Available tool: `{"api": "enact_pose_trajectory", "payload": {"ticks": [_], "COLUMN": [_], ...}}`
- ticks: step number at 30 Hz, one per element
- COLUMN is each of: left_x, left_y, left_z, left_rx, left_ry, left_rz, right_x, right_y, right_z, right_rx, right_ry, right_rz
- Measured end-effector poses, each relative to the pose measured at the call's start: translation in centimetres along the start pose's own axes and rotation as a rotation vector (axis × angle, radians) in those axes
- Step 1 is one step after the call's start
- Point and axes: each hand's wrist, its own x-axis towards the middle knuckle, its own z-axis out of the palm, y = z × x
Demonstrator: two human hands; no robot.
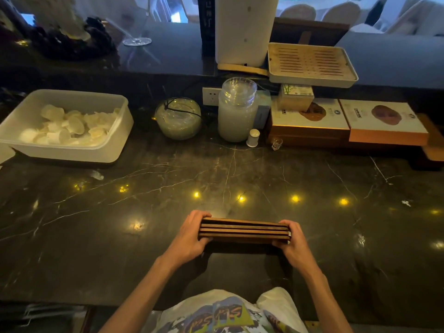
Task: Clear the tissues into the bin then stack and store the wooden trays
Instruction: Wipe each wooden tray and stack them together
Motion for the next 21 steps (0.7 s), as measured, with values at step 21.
{"api": "enact_pose_trajectory", "payload": {"ticks": [21], "left_x": [2.7], "left_y": [4.6], "left_z": [1.8], "left_rx": [0.708], "left_ry": [-0.074], "left_rz": [0.18], "right_x": [-1.3], "right_y": [-6.6], "right_z": [5.5], "right_rx": [-0.829], "right_ry": [0.04], "right_rz": [-0.45]}}
